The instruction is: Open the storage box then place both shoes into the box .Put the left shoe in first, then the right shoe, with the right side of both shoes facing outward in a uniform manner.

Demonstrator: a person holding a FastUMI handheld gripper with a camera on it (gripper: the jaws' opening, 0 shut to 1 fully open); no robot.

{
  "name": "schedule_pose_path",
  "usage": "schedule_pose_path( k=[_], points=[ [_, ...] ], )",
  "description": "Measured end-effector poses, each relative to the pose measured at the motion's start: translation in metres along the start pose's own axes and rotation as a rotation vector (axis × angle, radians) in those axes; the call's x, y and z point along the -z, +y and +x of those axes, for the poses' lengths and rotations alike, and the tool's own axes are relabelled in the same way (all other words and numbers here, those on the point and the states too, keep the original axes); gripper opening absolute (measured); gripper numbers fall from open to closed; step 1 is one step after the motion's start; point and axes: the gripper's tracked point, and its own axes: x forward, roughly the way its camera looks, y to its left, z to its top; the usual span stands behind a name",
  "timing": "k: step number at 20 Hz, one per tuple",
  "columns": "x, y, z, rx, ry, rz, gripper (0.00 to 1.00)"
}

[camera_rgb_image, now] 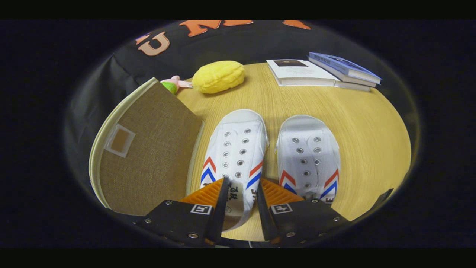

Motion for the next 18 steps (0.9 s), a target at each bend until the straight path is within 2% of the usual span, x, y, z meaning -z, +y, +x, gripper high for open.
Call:
schedule_pose_path(
  k=[1,2,6,10,18],
  points=[
    [-0.002,-0.002,0.000,0.011,-0.001,0.005,0.40],
    [-0.003,-0.004,-0.001,0.012,-0.004,0.006,0.30],
    [-0.008,-0.006,-0.002,0.002,-0.014,0.021,0.10],
    [-0.018,0.001,-0.013,-0.033,-0.031,0.090,0.07],
    [-0.071,0.020,-0.055,-0.074,-0.200,0.111,0.05]
  ],
)
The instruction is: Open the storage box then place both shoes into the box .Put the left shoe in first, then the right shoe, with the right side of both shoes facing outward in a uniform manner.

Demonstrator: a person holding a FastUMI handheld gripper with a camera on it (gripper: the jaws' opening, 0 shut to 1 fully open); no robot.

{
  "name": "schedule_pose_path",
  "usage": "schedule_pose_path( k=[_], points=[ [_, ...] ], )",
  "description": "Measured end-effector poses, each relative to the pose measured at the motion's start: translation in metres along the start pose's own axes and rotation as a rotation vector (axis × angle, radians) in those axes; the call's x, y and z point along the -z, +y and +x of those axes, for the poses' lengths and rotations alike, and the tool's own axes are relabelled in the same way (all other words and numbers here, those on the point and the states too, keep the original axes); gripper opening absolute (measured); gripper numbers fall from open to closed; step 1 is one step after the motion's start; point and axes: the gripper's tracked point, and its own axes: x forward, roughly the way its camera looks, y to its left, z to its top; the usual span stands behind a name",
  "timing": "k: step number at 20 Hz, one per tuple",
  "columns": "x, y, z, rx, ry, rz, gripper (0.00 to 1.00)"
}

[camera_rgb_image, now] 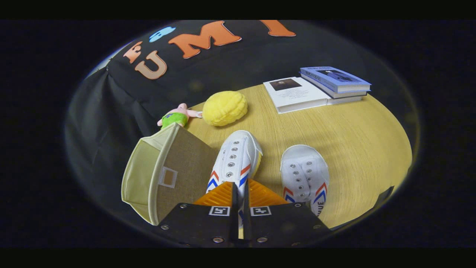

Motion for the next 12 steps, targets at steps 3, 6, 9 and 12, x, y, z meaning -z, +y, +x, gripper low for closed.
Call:
schedule_pose_path(
  k=[3,6,9,12],
  points=[
    [-0.015,0.014,-0.012,-0.035,-0.050,0.015,0.05],
    [-0.040,0.034,-0.030,-0.081,-0.122,0.021,0.04],
    [-0.065,0.063,-0.054,-0.143,-0.192,0.019,0.03],
    [-0.077,0.101,-0.070,-0.224,-0.226,0.006,0.04]
  ],
)
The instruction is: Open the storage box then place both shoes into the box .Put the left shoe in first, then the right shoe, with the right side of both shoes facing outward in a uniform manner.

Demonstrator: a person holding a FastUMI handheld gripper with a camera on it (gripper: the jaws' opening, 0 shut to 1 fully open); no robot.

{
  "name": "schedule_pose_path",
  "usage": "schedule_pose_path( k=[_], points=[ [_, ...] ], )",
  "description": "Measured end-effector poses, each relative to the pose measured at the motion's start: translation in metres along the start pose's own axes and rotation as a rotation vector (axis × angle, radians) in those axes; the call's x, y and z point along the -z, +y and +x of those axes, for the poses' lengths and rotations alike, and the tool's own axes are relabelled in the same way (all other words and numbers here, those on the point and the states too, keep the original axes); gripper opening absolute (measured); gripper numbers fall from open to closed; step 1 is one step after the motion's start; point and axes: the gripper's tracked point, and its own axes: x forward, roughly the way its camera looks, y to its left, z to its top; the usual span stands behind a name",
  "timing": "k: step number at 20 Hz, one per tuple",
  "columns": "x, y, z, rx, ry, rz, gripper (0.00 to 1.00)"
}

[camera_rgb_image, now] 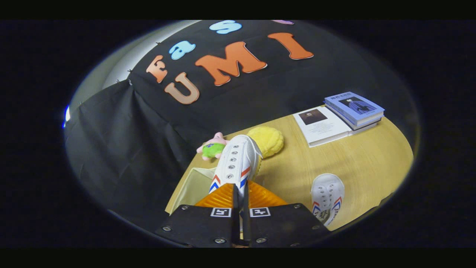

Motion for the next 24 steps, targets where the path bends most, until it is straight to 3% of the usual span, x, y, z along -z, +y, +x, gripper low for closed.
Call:
schedule_pose_path(
  k=[6,16,19,24],
  points=[
    [0.029,0.058,0.019,-0.100,0.079,-0.069,0.04],
    [0.079,0.073,0.056,-0.094,0.173,-0.278,0.05],
    [0.084,0.061,0.061,-0.055,0.191,-0.291,0.08],
    [0.051,0.086,0.041,-0.164,0.089,-0.189,0.14]
  ],
)
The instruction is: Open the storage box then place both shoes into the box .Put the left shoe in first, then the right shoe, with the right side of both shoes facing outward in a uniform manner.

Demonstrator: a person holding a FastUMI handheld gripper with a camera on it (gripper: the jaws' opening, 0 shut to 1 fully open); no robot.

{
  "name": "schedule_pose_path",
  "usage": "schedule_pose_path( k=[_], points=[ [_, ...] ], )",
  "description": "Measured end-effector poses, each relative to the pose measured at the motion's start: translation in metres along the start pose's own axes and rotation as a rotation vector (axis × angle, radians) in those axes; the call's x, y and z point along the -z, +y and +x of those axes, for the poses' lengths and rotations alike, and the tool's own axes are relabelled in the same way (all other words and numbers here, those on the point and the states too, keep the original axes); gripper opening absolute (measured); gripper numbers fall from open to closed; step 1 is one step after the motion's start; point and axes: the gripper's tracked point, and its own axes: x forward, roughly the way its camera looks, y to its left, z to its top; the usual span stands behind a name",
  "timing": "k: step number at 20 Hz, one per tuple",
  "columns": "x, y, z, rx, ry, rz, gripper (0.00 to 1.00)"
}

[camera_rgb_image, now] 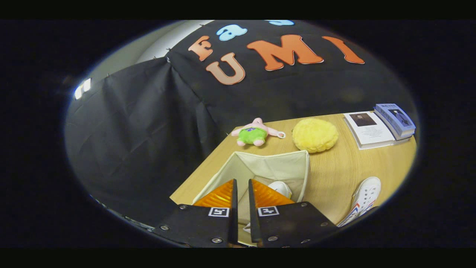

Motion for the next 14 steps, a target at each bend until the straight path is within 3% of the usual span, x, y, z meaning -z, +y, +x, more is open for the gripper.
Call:
schedule_pose_path(
  k=[5,8,10,14],
  points=[
    [-0.002,-0.026,-0.024,0.049,-0.006,-0.003,0.30],
    [-0.005,-0.052,-0.040,0.107,-0.024,-0.008,0.53],
    [-0.004,-0.071,-0.052,0.142,-0.033,0.000,0.62],
    [0.004,-0.116,-0.072,0.240,-0.024,0.017,0.72]
  ],
)
